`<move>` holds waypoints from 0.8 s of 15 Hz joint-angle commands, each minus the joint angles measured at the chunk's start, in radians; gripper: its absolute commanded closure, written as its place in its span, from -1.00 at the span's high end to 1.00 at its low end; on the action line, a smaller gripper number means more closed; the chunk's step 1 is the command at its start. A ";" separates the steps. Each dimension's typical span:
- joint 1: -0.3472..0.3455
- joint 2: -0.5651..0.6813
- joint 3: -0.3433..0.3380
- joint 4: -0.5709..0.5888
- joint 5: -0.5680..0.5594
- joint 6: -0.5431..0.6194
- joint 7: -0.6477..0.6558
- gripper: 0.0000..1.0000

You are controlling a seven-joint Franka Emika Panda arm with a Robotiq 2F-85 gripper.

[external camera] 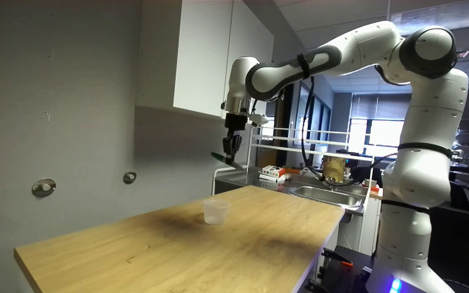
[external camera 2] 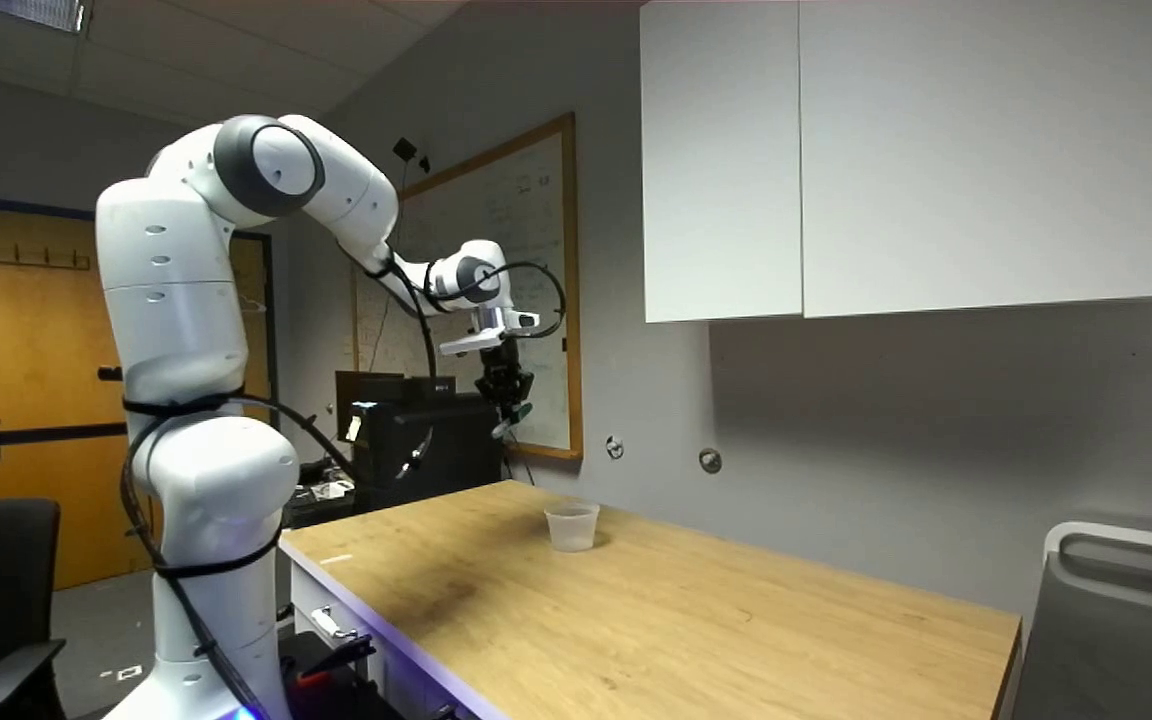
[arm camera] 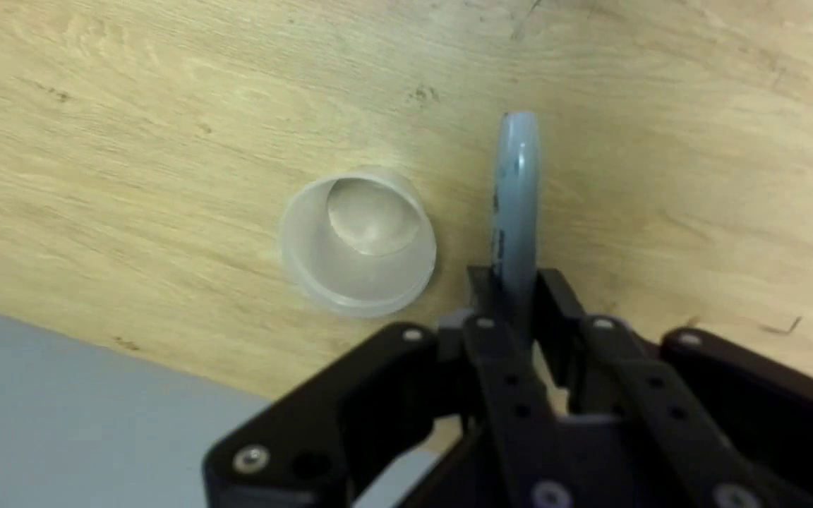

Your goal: Pick up the green marker and put it in the cup

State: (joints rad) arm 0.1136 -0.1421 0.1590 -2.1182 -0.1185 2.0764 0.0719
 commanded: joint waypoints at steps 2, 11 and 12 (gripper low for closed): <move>-0.031 0.182 -0.015 0.229 -0.055 -0.013 0.171 -0.88; -0.004 0.543 -0.090 0.590 -0.029 -0.032 0.218 -0.87; -0.007 0.558 -0.097 0.593 -0.014 -0.020 0.215 -0.87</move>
State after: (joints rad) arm 0.0908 0.3364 0.0896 -1.6244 -0.1596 2.0816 0.2700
